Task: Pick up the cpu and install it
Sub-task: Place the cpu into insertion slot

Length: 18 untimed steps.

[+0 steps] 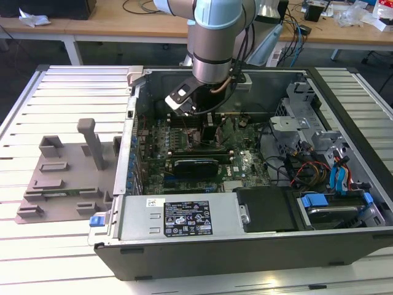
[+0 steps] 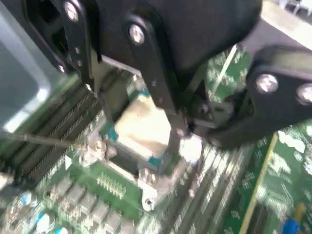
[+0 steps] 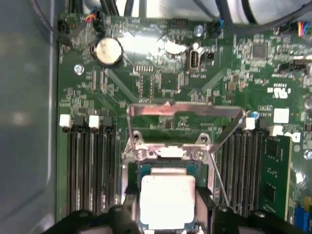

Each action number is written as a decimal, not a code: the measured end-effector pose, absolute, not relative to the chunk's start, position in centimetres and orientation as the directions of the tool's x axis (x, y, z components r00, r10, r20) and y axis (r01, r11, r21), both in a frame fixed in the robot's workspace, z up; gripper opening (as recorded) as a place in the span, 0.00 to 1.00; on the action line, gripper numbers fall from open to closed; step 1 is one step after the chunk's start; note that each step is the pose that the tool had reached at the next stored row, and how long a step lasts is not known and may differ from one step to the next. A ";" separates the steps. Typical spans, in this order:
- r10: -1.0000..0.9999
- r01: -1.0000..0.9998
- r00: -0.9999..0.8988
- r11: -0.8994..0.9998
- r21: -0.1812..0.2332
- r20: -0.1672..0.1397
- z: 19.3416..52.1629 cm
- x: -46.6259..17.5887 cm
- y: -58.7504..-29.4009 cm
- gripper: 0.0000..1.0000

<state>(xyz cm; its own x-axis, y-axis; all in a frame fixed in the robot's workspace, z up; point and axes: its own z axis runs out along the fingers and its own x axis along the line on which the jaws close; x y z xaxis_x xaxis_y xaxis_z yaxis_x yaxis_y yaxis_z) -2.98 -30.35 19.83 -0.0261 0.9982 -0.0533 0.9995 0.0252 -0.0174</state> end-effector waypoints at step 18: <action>0.999 0.999 -0.029 0.030 -0.016 0.013 20.6 -3.3 -30.8 0.11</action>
<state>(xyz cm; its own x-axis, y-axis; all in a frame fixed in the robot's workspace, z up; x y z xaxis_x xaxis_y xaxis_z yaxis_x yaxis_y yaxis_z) -3.28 -30.80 20.62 -0.0295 0.9995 0.0129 0.9994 0.0297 -0.0162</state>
